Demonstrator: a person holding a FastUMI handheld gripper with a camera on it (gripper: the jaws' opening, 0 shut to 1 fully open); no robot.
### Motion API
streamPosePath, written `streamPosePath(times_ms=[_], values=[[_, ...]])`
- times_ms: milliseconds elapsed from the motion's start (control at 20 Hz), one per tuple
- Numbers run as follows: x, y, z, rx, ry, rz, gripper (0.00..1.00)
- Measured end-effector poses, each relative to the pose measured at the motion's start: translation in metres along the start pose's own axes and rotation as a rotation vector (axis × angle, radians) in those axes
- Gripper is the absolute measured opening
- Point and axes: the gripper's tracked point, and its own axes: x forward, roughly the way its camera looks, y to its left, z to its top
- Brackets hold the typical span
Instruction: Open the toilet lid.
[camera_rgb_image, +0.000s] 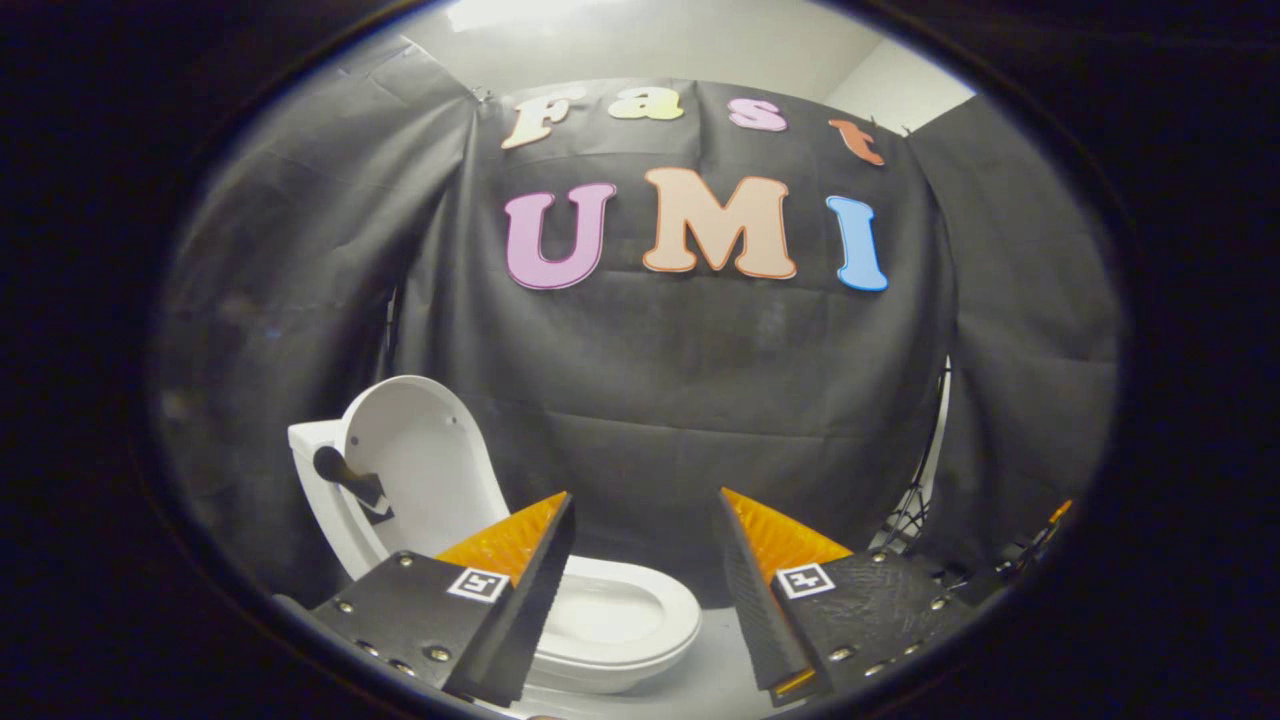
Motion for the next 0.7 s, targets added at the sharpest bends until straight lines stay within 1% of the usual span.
streamPosePath(times_ms=[100, 150, 250, 300, 450, 550, 700], values=[[0.002, -0.007, -0.002, 0.004, 0.006, -0.007, 0.82], [0.003, -0.006, -0.005, 0.023, 0.013, 0.014, 0.82], [0.007, 0.009, -0.007, 0.097, 0.013, 0.129, 0.82], [0.012, 0.008, -0.007, 0.123, 0.009, 0.165, 0.82], [0.024, -0.021, -0.015, 0.129, 0.012, 0.209, 0.82], [0.028, -0.053, -0.022, 0.14, 0.017, 0.199, 0.82], [0.024, -0.107, -0.041, 0.119, 0.038, 0.131, 0.82]])
